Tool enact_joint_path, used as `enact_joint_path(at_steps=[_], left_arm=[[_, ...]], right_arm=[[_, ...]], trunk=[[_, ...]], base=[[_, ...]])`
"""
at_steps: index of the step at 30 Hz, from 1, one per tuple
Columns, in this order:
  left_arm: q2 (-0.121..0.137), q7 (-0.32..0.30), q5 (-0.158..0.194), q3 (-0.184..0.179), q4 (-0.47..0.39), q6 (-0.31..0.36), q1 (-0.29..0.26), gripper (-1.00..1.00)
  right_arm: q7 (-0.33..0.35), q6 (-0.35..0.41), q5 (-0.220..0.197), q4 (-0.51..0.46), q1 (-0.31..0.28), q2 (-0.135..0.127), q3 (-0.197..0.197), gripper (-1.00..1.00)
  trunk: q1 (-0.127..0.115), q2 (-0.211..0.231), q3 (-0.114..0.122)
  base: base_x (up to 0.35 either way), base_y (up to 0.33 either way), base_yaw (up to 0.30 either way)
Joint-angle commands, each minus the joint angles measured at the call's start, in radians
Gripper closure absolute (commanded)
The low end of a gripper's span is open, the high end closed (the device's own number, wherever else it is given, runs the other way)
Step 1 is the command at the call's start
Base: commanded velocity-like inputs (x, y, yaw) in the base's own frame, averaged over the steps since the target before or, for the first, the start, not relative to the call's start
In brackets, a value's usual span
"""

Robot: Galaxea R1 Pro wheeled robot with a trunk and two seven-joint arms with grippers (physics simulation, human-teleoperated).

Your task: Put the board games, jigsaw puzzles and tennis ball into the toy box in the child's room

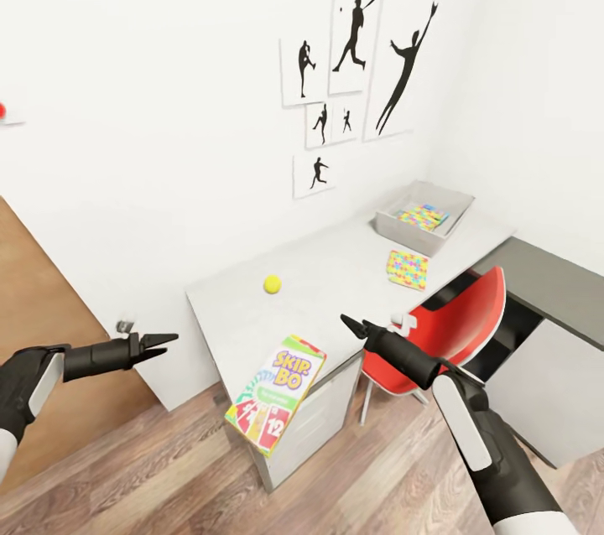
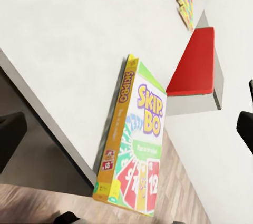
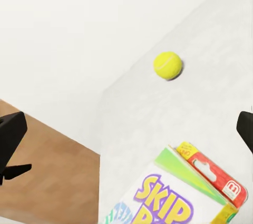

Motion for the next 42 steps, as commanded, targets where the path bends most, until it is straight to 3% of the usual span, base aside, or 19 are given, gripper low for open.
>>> enact_joint_path(at_steps=[1, 11, 22, 26, 31, 42], left_arm=[[0.0, 0.002, 0.003, 0.0, 0.001, 0.007, -0.001, -1.0], [0.005, 0.022, 0.003, -0.002, 0.009, 0.009, 0.001, -1.0], [0.002, 0.163, 0.005, -0.002, 0.013, 0.021, 0.002, -1.0], [0.007, 0.169, 0.005, -0.001, 0.013, 0.022, 0.002, -1.0], [0.009, 0.17, 0.005, 0.004, 0.013, 0.023, 0.004, -1.0], [0.009, 0.171, 0.005, 0.005, 0.013, 0.023, 0.004, -1.0]], right_arm=[[-0.001, 0.006, -0.008, 0.0, -0.001, -0.002, 0.0, -1.0], [0.0, 0.009, -0.007, 0.0, -0.001, -0.003, 0.0, -1.0], [0.011, 0.014, -0.01, -0.01, -0.001, -0.011, 0.0, -1.0], [0.054, 0.016, -0.013, -0.014, -0.001, -0.012, 0.0, -1.0], [0.147, 0.014, -0.009, -0.014, -0.001, -0.013, 0.0, -1.0], [0.169, 0.01, -0.007, -0.014, -0.001, -0.012, 0.001, -1.0]], trunk=[[0.001, -0.002, -0.002], [0.001, -0.002, -0.002], [0.001, -0.002, -0.002], [0.016, -0.03, -0.014], [0.016, -0.03, -0.014], [0.016, -0.03, -0.013]], base=[[0.045, -0.059, -0.001], [0.066, -0.121, 0.0], [0.004, -0.007, 0.0], [0.0, 0.0, 0.0], [0.0, 0.0, 0.0], [0.0, 0.0, 0.0]])
